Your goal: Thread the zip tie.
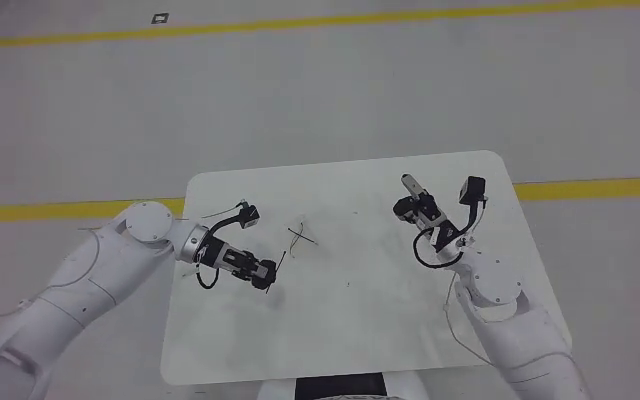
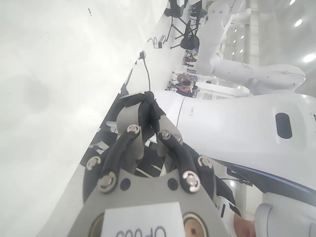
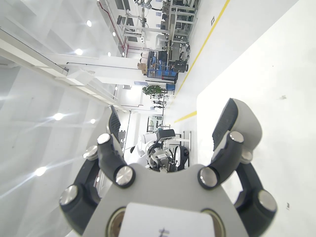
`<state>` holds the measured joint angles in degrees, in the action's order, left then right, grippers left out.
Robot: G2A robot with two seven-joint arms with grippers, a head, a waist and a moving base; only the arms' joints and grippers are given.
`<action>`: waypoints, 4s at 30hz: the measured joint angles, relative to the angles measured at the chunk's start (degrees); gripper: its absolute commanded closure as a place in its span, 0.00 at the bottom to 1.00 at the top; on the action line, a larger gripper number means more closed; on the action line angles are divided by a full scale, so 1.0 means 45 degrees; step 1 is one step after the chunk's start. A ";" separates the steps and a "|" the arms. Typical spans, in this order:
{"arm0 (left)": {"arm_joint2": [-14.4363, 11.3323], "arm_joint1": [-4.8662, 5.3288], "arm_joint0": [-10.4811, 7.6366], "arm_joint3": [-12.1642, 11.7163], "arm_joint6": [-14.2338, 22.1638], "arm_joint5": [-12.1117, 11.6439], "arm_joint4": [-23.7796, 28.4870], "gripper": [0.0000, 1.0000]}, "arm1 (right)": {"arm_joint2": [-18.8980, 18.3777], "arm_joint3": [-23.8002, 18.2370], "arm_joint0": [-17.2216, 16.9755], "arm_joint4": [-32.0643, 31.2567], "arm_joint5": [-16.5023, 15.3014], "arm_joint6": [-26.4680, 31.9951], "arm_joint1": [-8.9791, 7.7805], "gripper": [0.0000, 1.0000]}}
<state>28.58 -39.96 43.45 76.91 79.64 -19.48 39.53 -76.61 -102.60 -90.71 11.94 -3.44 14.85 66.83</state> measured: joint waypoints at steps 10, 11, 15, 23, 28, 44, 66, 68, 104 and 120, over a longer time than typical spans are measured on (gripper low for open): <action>0.0459 0.0275 0.0906 0.0751 0.0003 -0.0001 0.0502 1.00 | 0.1104 0.0423 0.0979 0.0140 0.0063 0.2452 0.0067 0.00; 0.0564 0.0342 0.1052 0.0930 0.0001 -0.0001 0.0730 1.00 | 0.1347 0.0552 0.1208 0.0278 0.0053 0.2769 0.0104 0.00; 0.0760 0.0558 0.1432 0.1391 0.0001 -0.0001 0.0922 1.00 | 0.2141 0.1127 0.1874 0.0741 0.0049 0.3459 0.0246 0.00; 0.0669 0.0652 0.1414 0.1534 -0.0001 0.0000 0.0224 1.00 | 0.2397 0.1470 0.2135 0.0857 0.0004 0.3798 0.0284 0.00; 0.0601 0.0538 0.1647 0.1619 -0.0028 0.0001 0.0628 1.00 | 0.2766 0.1862 0.2095 0.1717 -0.0025 0.4860 0.0323 0.00; 0.0039 0.0449 0.1730 0.2087 -0.0259 0.0076 0.1757 1.00 | 0.3862 0.3310 0.2471 0.3997 -0.0089 0.7945 0.0499 0.00; -0.0142 0.0130 0.1783 0.1750 -0.0238 0.0324 0.1646 1.00 | 0.5498 0.5023 0.3463 0.5144 -0.0942 0.9453 0.0938 0.00; -0.0120 0.0115 0.1758 0.1684 -0.0293 0.0338 0.1526 1.00 | 0.5506 0.5046 0.3482 0.5148 -0.0963 0.9446 0.0942 0.00; 0.0005 0.0007 0.2008 0.1663 -0.0909 0.0245 0.0419 1.00 | 0.5418 0.5187 0.3366 0.4799 -0.0774 0.9892 0.0806 0.65; 0.0005 0.0007 0.2008 0.1663 -0.0909 0.0245 0.0420 1.00 | 0.5847 0.5267 0.3531 0.4554 -0.0791 1.0332 0.0835 0.73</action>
<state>28.60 -39.92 52.49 84.39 75.55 -18.37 41.42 -50.29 -78.90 -74.82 32.43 -7.00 61.34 70.59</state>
